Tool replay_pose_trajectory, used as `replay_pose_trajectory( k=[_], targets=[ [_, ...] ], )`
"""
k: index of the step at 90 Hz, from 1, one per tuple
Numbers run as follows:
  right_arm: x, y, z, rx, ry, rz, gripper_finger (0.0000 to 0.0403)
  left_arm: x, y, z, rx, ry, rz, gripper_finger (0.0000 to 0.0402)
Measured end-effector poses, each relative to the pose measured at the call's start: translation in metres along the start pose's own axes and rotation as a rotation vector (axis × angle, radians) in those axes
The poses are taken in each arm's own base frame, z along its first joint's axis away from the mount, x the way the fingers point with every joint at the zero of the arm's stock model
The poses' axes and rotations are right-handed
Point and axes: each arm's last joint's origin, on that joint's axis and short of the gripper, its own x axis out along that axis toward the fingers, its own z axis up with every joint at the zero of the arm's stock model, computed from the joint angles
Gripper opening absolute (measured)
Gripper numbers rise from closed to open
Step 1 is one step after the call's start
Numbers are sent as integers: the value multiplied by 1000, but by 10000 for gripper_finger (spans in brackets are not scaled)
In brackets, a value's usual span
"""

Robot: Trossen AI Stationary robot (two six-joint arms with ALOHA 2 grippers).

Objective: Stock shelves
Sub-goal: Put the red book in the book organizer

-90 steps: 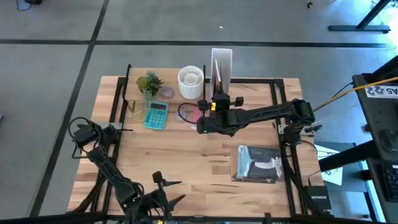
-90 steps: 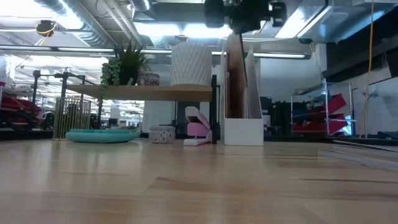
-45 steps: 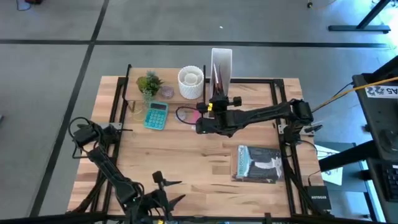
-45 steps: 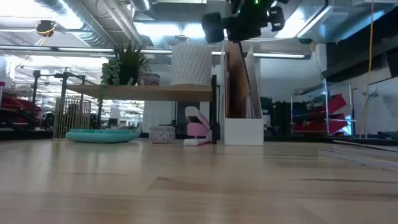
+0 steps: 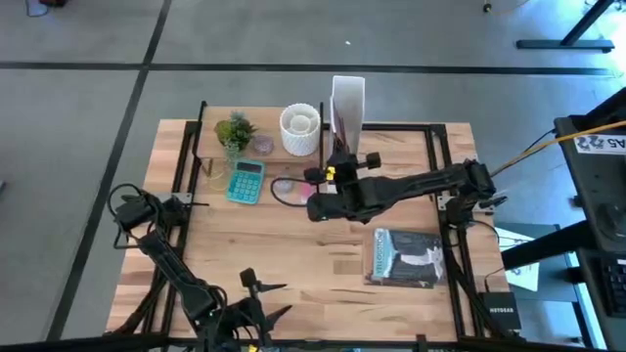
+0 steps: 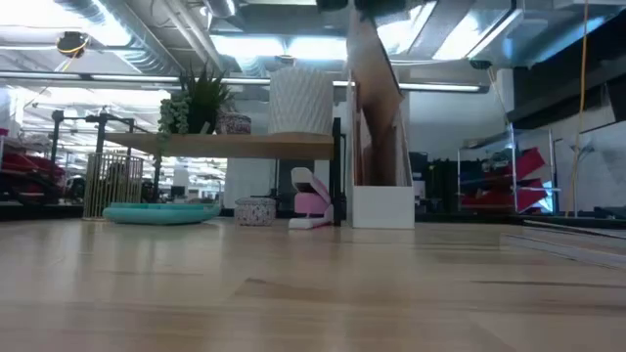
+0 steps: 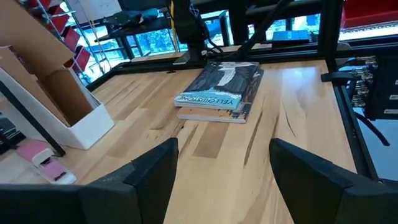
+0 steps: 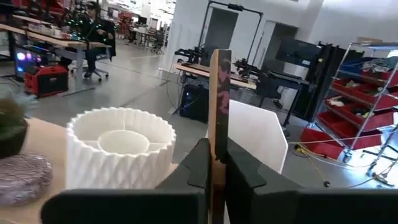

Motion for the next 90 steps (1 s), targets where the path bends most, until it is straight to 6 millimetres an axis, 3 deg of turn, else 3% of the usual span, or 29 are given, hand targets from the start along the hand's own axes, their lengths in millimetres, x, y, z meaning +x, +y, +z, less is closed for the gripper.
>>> replay_pose_trajectory(
  k=[18, 55, 90],
  targets=[
    [-17, 0, 13, -42, -9, 46, 3, 0, 0, 0, 2, 0, 0, 235],
    [-44, 1, 13, -53, -21, 119, 3, 1, 0, 0, 5, 1, 2, 235],
    [-46, 20, 5, -48, 59, 225, 3, 2, 1, 0, 2, 3, 1, 235]
  ],
)
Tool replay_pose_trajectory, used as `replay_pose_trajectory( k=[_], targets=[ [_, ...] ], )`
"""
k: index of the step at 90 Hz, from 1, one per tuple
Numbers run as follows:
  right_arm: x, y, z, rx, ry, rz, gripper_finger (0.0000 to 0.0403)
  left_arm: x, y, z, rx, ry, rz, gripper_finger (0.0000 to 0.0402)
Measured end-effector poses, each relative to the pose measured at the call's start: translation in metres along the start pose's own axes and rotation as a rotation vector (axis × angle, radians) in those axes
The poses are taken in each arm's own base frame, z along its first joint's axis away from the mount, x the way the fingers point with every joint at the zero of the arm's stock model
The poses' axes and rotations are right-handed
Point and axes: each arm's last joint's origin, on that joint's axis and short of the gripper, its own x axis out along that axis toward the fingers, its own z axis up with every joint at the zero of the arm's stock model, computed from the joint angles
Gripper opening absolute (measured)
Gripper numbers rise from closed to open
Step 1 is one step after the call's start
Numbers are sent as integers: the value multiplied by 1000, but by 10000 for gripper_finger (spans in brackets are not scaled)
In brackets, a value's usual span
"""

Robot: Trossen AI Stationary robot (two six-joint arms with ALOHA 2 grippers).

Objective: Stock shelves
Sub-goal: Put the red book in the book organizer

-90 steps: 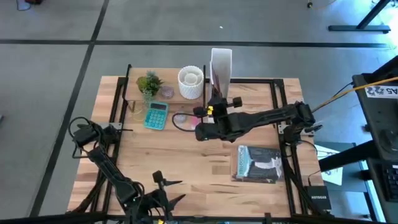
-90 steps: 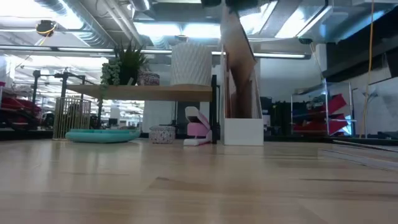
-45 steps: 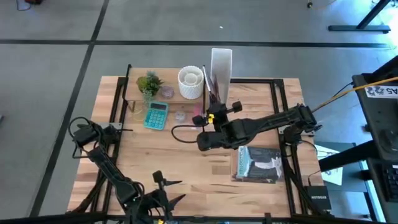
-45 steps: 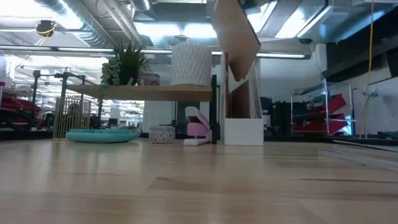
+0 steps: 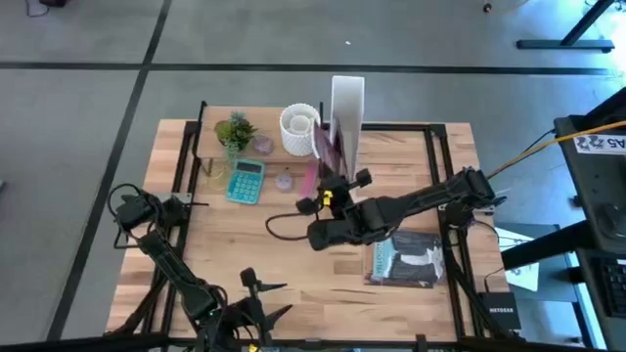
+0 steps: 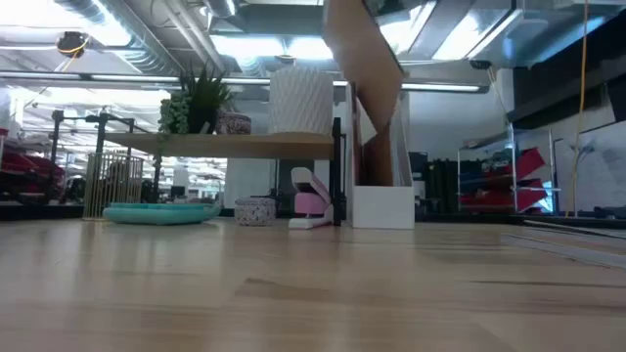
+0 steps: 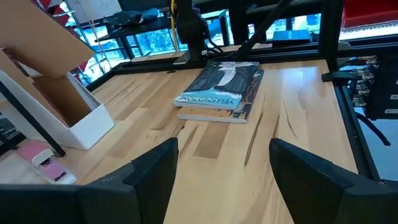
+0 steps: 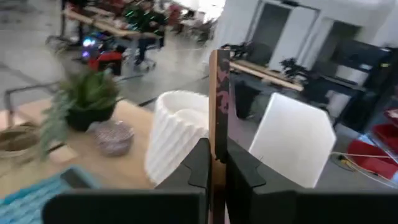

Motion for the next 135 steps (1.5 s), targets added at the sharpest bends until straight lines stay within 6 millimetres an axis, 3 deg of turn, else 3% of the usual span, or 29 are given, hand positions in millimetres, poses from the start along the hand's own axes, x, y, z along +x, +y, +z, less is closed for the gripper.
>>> replay_pose_trajectory(
  k=[40, 64, 89, 97, 111, 135],
  targets=[
    [-10, 9, 9, -13, -9, 78, 3, 0, 0, 0, -4, 4, -5, 235],
    [-44, 7, 13, 22, -77, 69, 3, 0, 0, 0, -3, 4, -6, 235],
    [-43, -6, -3, 123, -62, 40, 3, -2, -1, 0, -18, 2, -12, 235],
    [-51, -8, -5, 139, -59, 65, 3, -2, -1, 0, -17, 2, -12, 235],
    [-61, -14, -3, 131, 15, 152, 3, -2, -1, -1, -15, 2, -12, 235],
    [-58, -23, -13, 123, 138, 175, 3, -2, -1, -1, -20, 3, -12, 235]
  ],
)
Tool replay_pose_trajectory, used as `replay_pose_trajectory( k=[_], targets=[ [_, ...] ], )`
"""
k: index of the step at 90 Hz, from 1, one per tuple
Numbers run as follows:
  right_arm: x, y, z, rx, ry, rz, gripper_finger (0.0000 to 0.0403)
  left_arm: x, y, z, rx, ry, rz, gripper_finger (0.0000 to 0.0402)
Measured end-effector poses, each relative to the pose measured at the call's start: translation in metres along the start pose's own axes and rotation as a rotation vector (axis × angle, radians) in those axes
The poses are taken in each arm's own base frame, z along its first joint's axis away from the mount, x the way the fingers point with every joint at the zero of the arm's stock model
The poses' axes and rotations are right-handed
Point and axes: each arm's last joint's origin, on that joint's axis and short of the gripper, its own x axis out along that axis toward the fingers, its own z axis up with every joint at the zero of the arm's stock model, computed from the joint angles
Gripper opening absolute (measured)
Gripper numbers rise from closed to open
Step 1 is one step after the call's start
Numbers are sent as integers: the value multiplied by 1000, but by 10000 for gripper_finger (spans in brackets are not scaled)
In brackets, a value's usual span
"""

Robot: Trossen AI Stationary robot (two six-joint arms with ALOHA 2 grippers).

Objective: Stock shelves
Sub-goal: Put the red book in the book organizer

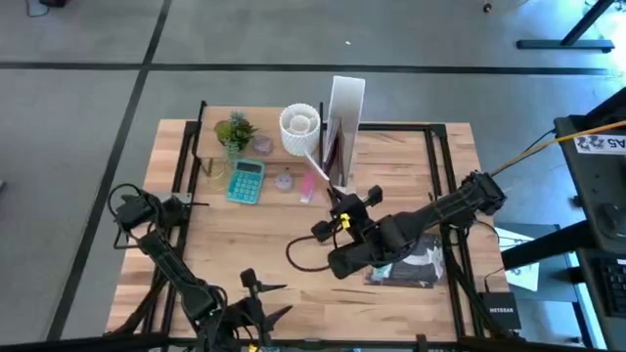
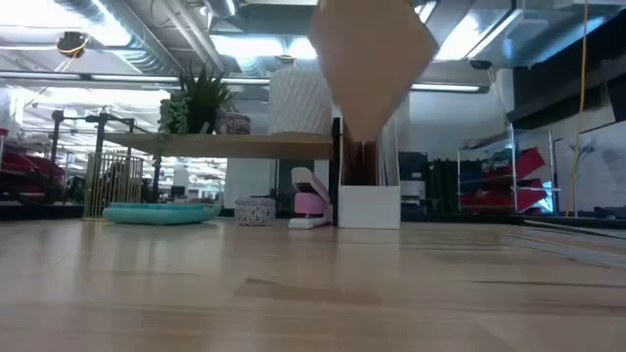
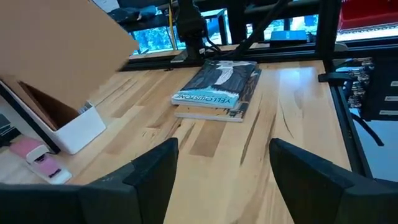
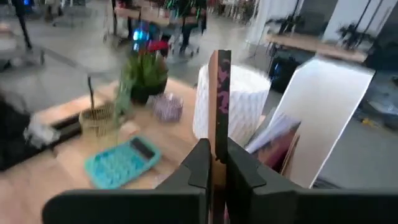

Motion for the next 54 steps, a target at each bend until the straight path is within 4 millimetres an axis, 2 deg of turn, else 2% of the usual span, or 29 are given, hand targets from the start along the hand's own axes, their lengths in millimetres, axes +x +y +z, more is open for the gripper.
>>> replay_pose_trajectory(
  k=[7, 23, 54],
  targets=[
    [0, -8, -3, 16, 17, -33, 3, 0, 0, 0, 0, 0, 0, 235],
    [2, -19, -1, 88, -110, -106, 3, 1, 0, 0, 0, 0, 1, 235],
    [42, -28, 8, 126, -160, -231, 3, 1, 0, 0, 0, 1, 2, 235]
  ],
)
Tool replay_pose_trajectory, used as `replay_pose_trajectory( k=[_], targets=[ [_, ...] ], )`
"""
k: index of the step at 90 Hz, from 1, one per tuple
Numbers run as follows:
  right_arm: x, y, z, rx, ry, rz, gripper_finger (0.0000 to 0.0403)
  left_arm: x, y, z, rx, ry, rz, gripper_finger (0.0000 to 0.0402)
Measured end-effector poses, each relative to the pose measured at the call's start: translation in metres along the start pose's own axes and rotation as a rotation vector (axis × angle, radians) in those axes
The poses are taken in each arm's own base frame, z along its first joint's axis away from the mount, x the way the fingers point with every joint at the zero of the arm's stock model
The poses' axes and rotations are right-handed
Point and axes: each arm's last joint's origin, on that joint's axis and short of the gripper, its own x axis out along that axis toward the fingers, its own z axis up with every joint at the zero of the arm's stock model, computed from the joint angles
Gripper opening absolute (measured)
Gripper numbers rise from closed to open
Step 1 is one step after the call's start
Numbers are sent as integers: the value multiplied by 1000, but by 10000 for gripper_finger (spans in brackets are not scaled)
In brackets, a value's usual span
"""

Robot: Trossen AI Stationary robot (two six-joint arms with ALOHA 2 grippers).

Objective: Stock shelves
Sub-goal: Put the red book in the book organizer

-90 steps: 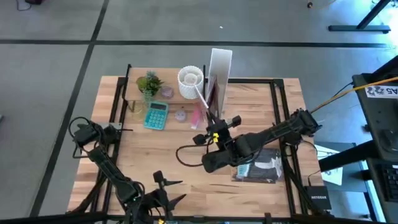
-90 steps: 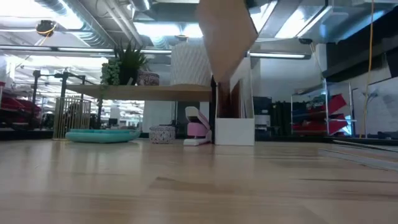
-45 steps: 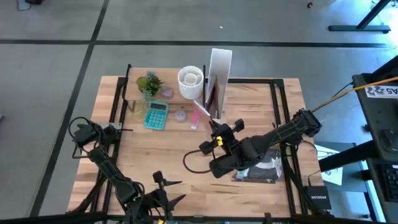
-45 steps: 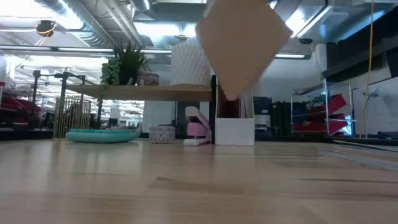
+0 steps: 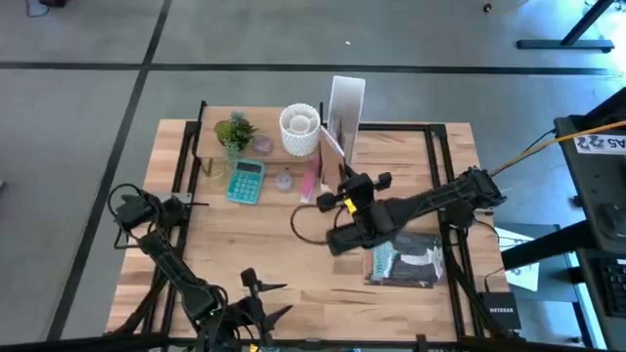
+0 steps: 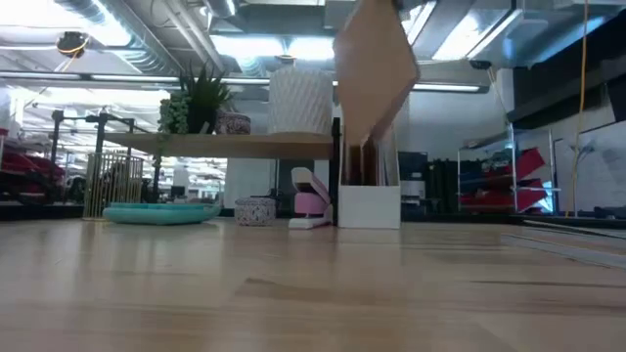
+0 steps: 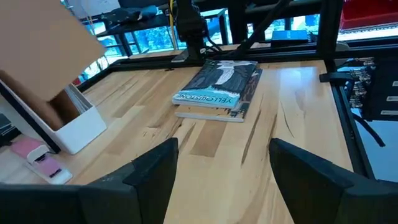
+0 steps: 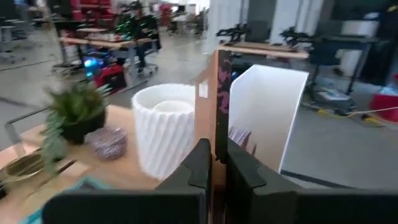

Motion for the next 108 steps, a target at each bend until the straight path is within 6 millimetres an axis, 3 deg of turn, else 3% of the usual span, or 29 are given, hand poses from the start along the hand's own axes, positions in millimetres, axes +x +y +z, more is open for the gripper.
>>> replay_pose_trajectory(
  k=[37, 50, 68, 78, 108],
  targets=[
    [21, -4, 4, -47, -22, -66, 3, 0, 0, 0, 1, 0, 0, 235],
    [-2, 0, 12, -53, 17, 6, 3, 0, 0, 0, 1, 0, 0, 235],
    [-43, 3, 43, -75, 77, 153, 3, 0, 0, 0, 2, 0, 1, 235],
    [-54, 2, 54, -80, 51, 181, 3, 0, 0, 0, 0, 0, 1, 235],
    [-31, 1, 60, -59, -28, 86, 3, 0, 0, 0, -5, 0, 1, 235]
  ],
)
